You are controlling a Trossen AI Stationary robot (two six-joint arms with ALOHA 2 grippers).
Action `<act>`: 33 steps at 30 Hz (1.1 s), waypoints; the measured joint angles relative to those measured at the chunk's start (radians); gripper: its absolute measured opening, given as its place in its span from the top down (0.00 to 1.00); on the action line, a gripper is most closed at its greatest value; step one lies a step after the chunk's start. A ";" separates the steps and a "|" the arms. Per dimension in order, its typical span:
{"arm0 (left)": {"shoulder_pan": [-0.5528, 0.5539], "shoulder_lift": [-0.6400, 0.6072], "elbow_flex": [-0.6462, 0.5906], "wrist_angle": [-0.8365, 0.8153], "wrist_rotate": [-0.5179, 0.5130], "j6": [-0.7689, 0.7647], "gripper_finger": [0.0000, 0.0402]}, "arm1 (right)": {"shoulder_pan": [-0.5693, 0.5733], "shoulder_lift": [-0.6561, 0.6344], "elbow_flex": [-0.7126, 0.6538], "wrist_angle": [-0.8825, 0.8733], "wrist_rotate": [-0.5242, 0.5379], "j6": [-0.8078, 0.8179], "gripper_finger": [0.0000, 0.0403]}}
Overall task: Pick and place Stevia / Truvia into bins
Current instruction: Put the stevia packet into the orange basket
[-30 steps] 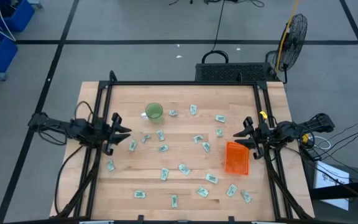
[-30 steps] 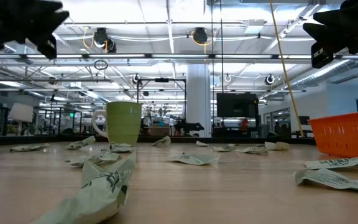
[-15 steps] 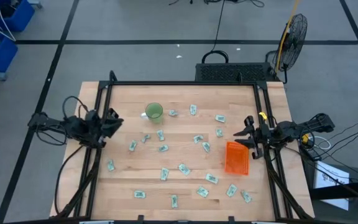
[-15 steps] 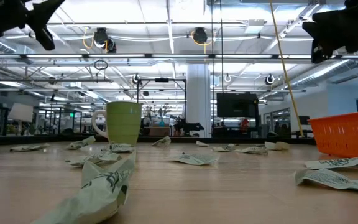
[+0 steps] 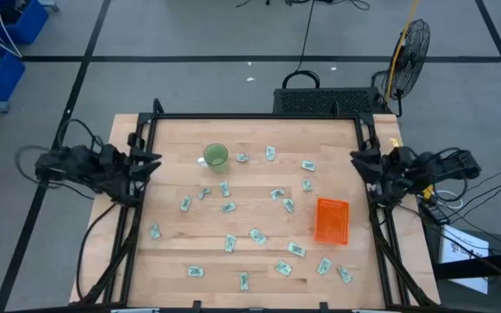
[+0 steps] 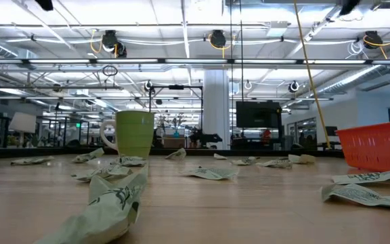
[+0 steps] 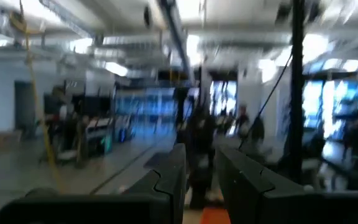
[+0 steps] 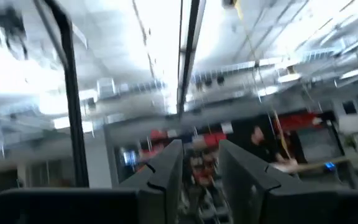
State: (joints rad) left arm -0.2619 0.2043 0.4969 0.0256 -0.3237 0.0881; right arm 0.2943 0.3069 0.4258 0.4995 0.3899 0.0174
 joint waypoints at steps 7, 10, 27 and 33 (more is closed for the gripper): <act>0.000 0.194 0.339 -0.169 -0.069 -0.054 0.77 | 0.000 0.411 0.453 -0.090 0.029 0.055 0.75; 0.000 0.242 0.423 -0.179 -0.069 -0.018 0.77 | 0.000 0.545 0.575 -0.033 0.028 0.023 0.75; 0.000 0.262 0.470 -0.191 -0.043 -0.343 0.77 | -0.041 0.741 0.639 -0.160 0.214 -0.011 0.75; 0.000 0.265 0.493 -0.242 -0.044 -0.277 0.77 | -0.135 0.779 0.653 -0.321 0.071 0.138 0.75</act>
State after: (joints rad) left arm -0.2615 0.4690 0.9899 -0.2160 -0.3680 -0.1892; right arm 0.1590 1.0858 1.0788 0.1788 0.4608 0.1555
